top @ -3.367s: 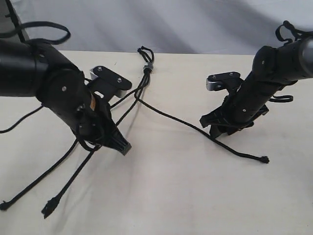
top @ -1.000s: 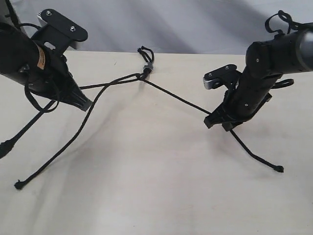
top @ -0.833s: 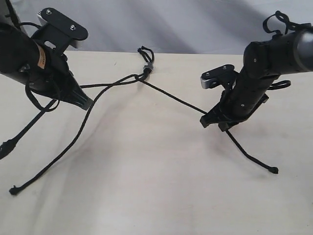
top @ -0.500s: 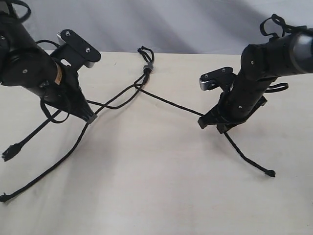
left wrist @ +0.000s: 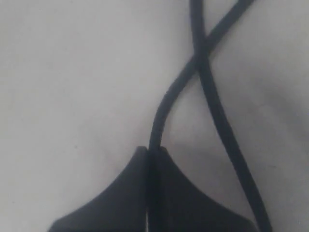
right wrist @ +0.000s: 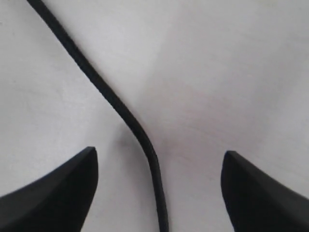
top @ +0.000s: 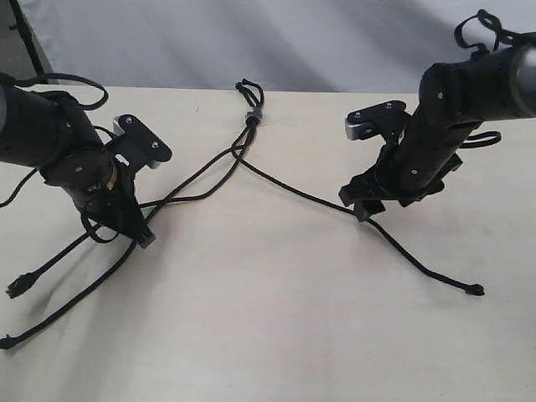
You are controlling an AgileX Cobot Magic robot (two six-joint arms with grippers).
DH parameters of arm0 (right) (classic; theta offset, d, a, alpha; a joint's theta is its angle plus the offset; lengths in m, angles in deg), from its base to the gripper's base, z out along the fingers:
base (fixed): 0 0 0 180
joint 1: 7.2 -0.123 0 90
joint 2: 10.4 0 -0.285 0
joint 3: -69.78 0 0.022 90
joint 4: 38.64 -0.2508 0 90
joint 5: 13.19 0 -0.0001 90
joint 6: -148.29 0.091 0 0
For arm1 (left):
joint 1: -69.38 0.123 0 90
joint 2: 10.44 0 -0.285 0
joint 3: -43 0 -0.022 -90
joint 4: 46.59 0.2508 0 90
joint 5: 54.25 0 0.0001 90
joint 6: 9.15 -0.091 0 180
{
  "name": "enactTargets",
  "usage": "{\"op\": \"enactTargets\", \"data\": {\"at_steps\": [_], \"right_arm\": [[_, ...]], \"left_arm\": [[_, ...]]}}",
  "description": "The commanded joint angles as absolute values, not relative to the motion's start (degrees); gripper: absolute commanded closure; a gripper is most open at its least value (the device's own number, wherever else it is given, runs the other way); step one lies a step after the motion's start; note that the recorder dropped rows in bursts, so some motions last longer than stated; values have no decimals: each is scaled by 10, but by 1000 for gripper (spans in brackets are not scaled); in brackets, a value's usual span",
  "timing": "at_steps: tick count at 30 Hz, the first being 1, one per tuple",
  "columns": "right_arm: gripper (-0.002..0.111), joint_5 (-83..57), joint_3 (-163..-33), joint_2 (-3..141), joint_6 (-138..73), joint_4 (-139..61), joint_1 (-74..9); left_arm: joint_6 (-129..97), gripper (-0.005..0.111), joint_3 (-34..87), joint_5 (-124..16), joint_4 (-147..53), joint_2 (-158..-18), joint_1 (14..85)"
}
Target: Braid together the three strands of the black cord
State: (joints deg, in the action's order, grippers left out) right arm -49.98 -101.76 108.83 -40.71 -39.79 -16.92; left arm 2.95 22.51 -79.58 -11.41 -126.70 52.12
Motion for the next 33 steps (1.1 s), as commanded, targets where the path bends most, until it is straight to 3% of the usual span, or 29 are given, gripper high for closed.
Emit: {"op": "enactTargets", "data": {"at_steps": [1, 6, 11, 14, 17, 24, 29, 33], "right_arm": [[40, -522, -1015, 1039, -434, -395, -168], [40, -526, -1015, 990, -451, -395, -168], [40, -511, -1015, 962, -455, -386, -168], [40, -510, -1015, 955, -455, -382, -166], [40, -513, -1015, 955, -455, -382, -165], [40, -517, -1015, 955, -454, -386, -165], [40, -523, -1015, 958, -447, -394, -166], [40, -524, -1015, 966, -462, -442, -174]], "left_arm": [[31, 106, 222, -783, -144, -1296, 516], [-47, 106, 222, -820, -288, -1305, 483], [-181, 106, 222, -850, -473, -1304, 380], [-192, 106, 223, -838, -498, -1290, 314], [-185, 106, 223, -810, -495, -1251, 300], [-162, 106, 223, -816, -484, -1144, 425], [-156, 106, 214, -823, -484, -1159, 540], [-156, 106, 199, -792, -485, -1192, 586]]}}
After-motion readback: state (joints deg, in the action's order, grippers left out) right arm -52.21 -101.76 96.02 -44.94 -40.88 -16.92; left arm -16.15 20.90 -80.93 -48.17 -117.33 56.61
